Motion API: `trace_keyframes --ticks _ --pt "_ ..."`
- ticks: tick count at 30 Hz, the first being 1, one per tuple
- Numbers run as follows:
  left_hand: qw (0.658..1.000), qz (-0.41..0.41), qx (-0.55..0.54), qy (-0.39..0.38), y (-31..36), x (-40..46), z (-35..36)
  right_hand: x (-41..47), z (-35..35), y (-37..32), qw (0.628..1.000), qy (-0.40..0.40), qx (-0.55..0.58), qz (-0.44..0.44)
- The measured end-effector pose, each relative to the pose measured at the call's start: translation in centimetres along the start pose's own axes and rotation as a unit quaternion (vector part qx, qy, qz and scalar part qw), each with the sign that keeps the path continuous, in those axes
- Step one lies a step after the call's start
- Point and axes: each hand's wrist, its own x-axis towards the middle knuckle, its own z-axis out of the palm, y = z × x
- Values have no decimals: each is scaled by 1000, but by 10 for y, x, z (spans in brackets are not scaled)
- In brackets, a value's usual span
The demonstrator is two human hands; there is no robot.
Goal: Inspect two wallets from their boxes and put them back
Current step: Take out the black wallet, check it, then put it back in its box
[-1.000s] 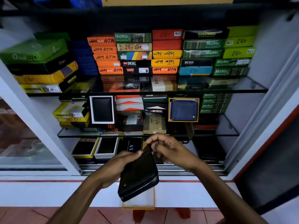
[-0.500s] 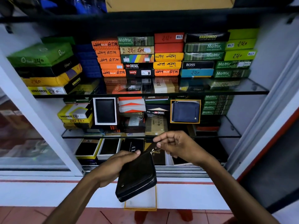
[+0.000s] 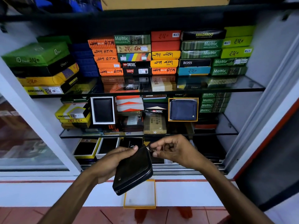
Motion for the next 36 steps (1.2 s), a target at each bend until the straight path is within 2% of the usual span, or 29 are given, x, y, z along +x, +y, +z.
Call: trace_keyframes --ticks 7,11,20,24,27,30,33,36 --pt "1000 -16 1 -14 3 -2 -2 1 3 -8 997 -8 -76 -32" --pt "999 -18 16 -21 4 -1 -2 3 8 -8 995 18 -94 -25" --pt "999 -17 31 25 -1 3 -8 -10 0 -25 988 90 -121 -26" --pt "996 -26 -39 82 -5 11 -7 -23 3 -40 985 115 -123 -27" --pt "979 -32 -123 159 -13 20 -8 -34 1 -48 978 154 -138 -24" --pt "961 -75 -184 193 -18 29 3 -42 12 -51 965 183 -189 -21" --pt "934 -127 -260 207 -15 41 21 -44 36 -50 942 182 -282 -28" --pt "922 -146 -314 173 -12 46 29 -41 40 -41 925 211 -316 -14"
